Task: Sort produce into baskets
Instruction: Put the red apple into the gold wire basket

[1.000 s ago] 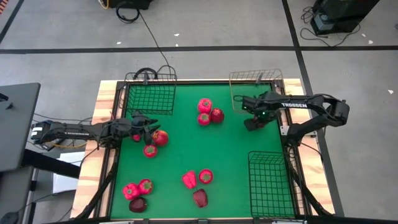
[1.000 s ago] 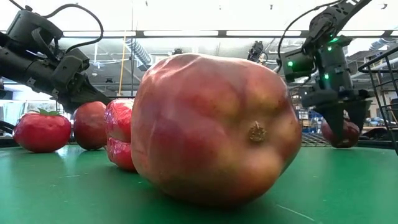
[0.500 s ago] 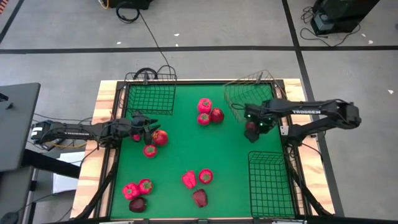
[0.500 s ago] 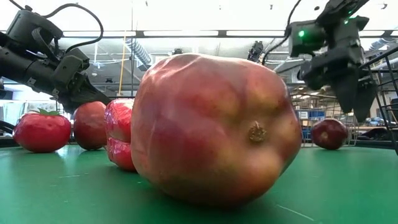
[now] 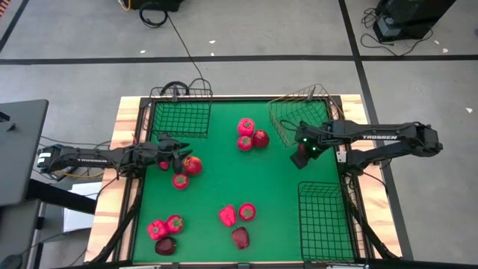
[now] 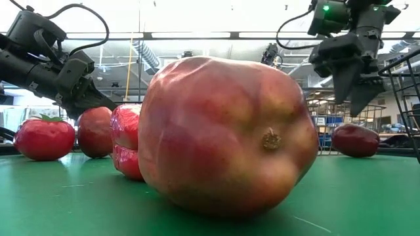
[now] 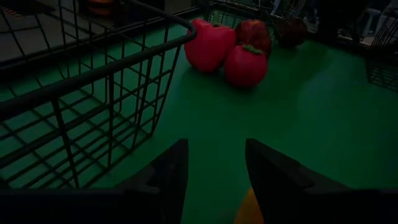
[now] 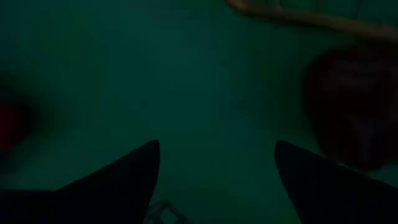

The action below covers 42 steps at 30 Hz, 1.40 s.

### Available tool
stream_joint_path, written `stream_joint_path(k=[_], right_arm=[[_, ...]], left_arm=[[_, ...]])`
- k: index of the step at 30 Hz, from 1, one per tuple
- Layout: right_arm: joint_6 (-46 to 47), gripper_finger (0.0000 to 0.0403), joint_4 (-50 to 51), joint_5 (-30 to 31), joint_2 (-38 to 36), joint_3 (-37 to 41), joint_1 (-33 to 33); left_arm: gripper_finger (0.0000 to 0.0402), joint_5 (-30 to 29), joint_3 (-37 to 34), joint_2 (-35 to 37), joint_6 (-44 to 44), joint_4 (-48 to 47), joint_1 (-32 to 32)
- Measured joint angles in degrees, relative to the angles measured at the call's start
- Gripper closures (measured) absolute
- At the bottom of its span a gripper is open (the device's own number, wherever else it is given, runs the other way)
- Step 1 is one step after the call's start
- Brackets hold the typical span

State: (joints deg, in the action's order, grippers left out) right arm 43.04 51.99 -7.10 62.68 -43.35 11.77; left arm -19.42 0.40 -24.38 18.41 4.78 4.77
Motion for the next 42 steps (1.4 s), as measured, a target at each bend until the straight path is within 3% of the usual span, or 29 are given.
stream_joint_path(k=[12,15,19,24,31,42], right_arm=[[-8.3,0.0076,-13.0,16.6,1.5,-0.4,9.5],[-9.7,0.0076,-10.5,16.5,1.5,-2.3,11.6],[-10.6,0.0073,1.4,12.3,1.4,-5.9,11.1],[-8.6,0.0065,12.0,15.4,1.4,-5.9,8.1],[-3.9,0.0051,8.9,17.2,1.6,-0.3,4.0],[-5.3,0.0005,1.9,23.1,1.9,6.9,3.5]], left_arm=[[0.0236,-0.9,0.0,0.0,-0.2,-0.1,0.0],[0.0236,-1.5,0.0,0.0,-0.2,-0.1,0.0],[0.0236,-1.6,0.0,0.0,-0.4,-0.6,0.0],[0.0236,-2.4,0.0,0.0,-1.5,-0.5,0.0],[0.0236,-2.4,0.0,0.0,-1.6,-0.6,0.0],[0.0236,-2.4,0.0,0.0,-1.0,-0.4,0.0]])
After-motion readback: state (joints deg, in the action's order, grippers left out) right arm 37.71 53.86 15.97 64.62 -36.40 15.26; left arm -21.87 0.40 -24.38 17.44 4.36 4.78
